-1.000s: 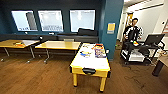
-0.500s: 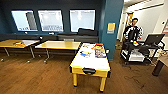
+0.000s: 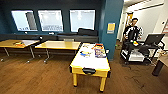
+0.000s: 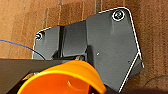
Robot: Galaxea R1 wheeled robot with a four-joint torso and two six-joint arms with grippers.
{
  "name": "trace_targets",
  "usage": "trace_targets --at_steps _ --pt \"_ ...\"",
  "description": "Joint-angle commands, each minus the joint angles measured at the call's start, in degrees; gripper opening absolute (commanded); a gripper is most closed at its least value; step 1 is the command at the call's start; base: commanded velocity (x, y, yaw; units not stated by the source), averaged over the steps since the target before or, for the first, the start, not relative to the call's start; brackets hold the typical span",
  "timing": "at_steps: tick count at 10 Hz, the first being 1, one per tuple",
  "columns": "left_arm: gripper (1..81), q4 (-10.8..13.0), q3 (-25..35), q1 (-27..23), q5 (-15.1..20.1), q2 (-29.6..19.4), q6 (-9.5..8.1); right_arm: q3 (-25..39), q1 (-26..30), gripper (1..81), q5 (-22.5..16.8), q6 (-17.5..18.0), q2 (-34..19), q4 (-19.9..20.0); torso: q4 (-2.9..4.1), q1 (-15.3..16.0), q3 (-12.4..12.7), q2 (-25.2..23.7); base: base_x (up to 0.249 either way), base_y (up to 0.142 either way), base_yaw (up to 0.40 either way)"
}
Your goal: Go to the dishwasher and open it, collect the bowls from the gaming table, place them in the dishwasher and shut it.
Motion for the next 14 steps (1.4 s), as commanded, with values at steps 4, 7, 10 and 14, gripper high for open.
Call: trace_targets --at_steps 4,7,10,14 --pt "1.0 -0.3 -0.9 -2.4 1.6 -1.5 -0.71 -0.1 1.8 1.0 -2.8 -0.1 -0.5 -0.8 0.00 0.0 0.0 0.0 0.000 0.000 -0.345" --pt "1.0 -0.3 -0.9 -2.6 1.8 -1.1 -0.71 -0.1 1.9 1.0 -2.8 -0.1 -0.4 -0.9 0.00 0.0 0.0 0.0 0.000 0.000 -0.364" --pt "1.0 -0.3 -1.0 -2.9 2.0 -0.4 -0.71 -0.3 1.7 1.0 -2.8 -0.3 -0.4 -1.0 0.00 0.0 0.0 0.0 0.000 0.000 -0.365" --pt "1.0 0.2 -1.4 -2.9 4.6 1.7 0.00 -0.4 1.5 1.0 -2.9 -0.1 -0.2 -1.8 0.00 0.0 0.0 0.0 0.000 0.000 -0.365"
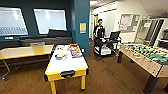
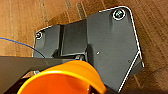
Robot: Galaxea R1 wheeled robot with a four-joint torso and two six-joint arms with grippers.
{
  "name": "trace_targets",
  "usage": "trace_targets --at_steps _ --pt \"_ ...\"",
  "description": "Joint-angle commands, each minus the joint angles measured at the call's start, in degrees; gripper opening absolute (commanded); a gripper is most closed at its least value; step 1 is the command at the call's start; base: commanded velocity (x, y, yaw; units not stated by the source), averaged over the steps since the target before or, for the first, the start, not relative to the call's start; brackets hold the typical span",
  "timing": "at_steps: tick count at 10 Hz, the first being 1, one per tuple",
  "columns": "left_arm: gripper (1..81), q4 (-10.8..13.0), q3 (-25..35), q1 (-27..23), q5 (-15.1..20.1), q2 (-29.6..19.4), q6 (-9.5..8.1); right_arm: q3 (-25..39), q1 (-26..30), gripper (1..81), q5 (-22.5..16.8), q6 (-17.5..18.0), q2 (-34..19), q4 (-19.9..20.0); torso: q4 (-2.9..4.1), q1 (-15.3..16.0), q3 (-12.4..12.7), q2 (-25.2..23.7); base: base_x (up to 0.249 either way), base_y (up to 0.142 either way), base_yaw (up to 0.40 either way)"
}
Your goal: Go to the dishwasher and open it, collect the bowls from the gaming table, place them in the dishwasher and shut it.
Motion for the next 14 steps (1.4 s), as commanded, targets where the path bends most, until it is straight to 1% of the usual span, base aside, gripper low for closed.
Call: trace_targets --at_steps 1,6,8,10,14 --pt "1.0 0.6 -1.3 -2.6 4.2 0.7 0.65 0.0 1.6 1.0 -2.8 -0.2 -0.2 -1.4 0.00 0.0 0.0 0.0 0.000 0.000 -0.366" --pt "1.0 0.8 -1.3 -2.6 4.1 0.8 1.09 -0.9 1.3 1.0 -2.8 -0.2 -0.1 -2.5 0.00 0.0 0.0 0.0 0.000 0.000 -0.366" --pt "1.0 0.8 -1.3 -2.6 4.1 0.7 1.18 -1.0 1.5 1.0 -2.9 -0.2 -0.1 -2.5 0.00 0.0 0.0 0.0 0.000 0.000 -0.366" --pt "1.0 0.8 -1.3 -2.6 4.2 1.2 1.35 -1.2 1.6 1.0 -3.9 -0.2 -0.1 -2.5 0.00 0.0 0.0 0.0 0.000 0.000 -0.366" --pt "1.0 0.8 -1.3 -2.7 4.2 1.4 1.35 -1.2 1.6 1.0 -4.1 -0.1 0.1 -2.3 0.00 0.0 0.0 0.0 0.000 0.000 -0.366"
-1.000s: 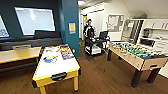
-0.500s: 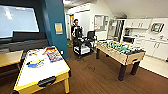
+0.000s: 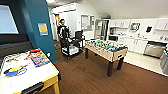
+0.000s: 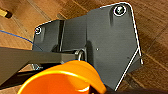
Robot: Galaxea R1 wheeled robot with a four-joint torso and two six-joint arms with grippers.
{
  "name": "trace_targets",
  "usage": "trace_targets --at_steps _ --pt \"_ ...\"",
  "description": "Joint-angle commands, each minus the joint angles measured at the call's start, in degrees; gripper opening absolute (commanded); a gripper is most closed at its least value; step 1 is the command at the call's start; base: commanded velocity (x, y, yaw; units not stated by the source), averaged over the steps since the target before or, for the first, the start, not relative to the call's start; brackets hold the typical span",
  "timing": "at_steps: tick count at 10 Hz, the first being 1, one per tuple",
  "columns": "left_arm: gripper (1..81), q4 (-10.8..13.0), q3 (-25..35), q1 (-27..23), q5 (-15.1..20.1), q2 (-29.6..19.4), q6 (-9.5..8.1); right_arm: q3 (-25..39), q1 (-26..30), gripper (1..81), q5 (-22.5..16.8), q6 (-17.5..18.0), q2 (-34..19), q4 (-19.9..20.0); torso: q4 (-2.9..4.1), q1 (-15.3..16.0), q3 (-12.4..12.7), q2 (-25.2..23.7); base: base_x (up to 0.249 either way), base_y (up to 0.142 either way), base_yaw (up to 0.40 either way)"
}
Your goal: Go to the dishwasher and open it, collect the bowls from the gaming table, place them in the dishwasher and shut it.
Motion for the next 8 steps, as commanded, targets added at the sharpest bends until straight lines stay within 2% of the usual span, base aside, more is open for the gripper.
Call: trace_targets --at_steps 1,8 --pt "1.0 0.6 -0.6 -2.6 1.9 -0.9 0.49 0.1 1.9 1.0 -2.6 -0.1 -0.5 -0.8 0.00 0.0 0.0 0.0 0.000 0.000 -0.366" --pt "1.0 0.5 -0.6 -2.8 1.9 -1.1 0.49 -0.5 2.0 1.0 -2.5 0.0 -0.4 -0.5 0.00 0.0 0.0 0.0 0.000 0.000 -0.366"
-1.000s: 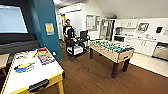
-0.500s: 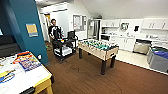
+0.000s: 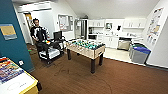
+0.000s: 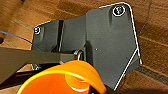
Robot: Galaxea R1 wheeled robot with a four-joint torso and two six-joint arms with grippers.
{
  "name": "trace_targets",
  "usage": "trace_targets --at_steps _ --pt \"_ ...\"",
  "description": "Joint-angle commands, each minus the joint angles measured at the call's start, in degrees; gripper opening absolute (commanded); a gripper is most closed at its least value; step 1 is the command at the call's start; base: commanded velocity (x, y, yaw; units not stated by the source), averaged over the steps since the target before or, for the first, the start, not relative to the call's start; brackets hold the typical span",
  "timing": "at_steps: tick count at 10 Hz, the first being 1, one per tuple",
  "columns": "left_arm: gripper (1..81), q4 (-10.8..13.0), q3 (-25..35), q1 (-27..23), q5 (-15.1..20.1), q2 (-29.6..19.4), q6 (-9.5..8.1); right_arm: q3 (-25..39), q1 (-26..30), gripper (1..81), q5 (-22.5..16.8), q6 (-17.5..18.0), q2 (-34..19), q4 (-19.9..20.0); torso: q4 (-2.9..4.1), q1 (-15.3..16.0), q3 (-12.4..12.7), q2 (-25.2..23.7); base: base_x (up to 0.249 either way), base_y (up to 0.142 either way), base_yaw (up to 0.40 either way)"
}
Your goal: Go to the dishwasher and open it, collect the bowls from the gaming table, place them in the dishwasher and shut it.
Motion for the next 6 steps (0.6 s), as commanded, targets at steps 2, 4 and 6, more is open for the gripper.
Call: trace_targets --at_steps 2,4,6 --pt "1.0 0.5 -0.5 -2.7 1.8 -1.0 0.46 0.0 2.0 1.0 -2.5 -0.1 -0.6 -0.5 0.00 0.0 0.0 0.0 0.000 0.000 -0.364" --pt "1.0 0.2 -0.6 -2.7 1.6 -1.1 0.46 0.0 1.9 1.0 -2.4 -0.1 -0.6 -0.5 0.00 0.0 0.0 0.0 0.000 0.000 -0.343" --pt "1.0 0.3 -0.6 -2.7 1.7 -1.1 0.46 0.0 1.9 1.0 -2.4 -0.1 -0.6 -0.5 0.00 0.0 0.0 0.0 0.000 0.000 -0.335"
